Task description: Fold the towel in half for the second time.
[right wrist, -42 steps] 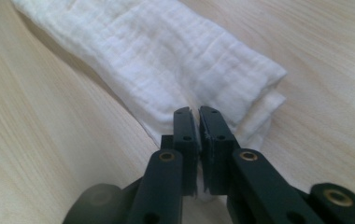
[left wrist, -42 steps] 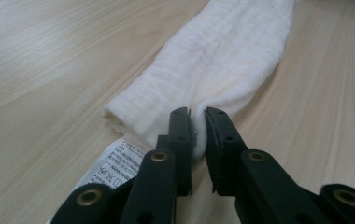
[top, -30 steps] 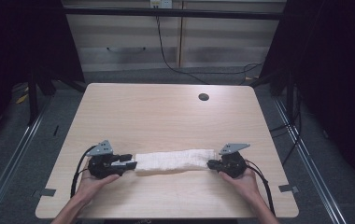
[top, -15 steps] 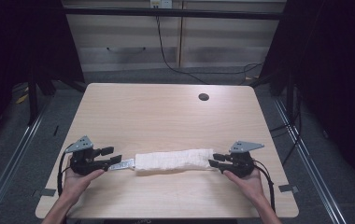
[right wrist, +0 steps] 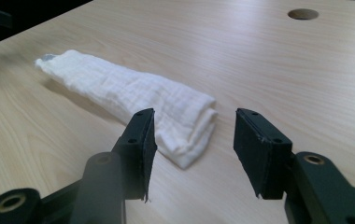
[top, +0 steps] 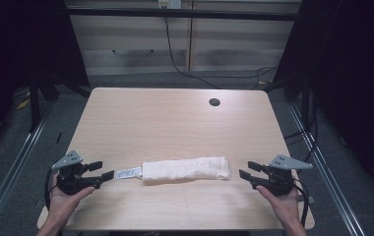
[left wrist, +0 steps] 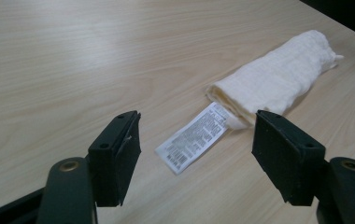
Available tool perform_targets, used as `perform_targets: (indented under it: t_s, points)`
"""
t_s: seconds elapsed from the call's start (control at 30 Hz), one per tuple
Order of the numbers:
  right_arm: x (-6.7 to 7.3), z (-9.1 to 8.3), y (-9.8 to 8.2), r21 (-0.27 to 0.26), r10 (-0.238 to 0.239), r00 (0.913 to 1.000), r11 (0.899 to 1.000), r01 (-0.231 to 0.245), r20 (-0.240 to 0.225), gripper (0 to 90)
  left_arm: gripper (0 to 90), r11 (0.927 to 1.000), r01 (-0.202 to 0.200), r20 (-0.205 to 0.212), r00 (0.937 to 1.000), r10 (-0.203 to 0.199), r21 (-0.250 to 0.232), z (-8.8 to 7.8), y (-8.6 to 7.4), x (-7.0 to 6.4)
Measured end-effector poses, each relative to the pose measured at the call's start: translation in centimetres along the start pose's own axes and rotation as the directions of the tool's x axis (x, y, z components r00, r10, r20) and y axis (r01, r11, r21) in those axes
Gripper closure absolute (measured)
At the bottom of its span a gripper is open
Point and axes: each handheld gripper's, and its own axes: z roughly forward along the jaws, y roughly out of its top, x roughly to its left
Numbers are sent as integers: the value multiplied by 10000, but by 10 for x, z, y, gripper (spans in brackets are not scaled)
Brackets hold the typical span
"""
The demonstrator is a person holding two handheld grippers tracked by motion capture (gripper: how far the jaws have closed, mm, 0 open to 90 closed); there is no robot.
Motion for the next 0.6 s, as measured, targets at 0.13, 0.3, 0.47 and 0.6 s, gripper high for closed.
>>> perform_targets:
  t_s: [0.13, 0.3, 0.47, 0.6]
  points:
    - [-6, -14, -13, -71, 284, 9986, 9996, -281, 457, 449, 237, 9986, 366, -338, 9987, -379, -390, -10, -13, 4]
    - [-13, -24, -27, -364, 599, 9949, 9977, -571, 806, 434, 183, 9978, 443, -395, 9981, -463, -501, -14, -23, 9]
    - [-17, -26, -34, -406, 843, 9902, 9960, -802, 1111, 404, 164, 9990, 310, -165, 9994, -316, -330, -9, -28, 8]
    - [-21, -22, -36, -266, 943, 9876, 9954, -917, 1253, 376, 165, 9999, 101, -83, 9999, -101, 31, -4, -31, 7]
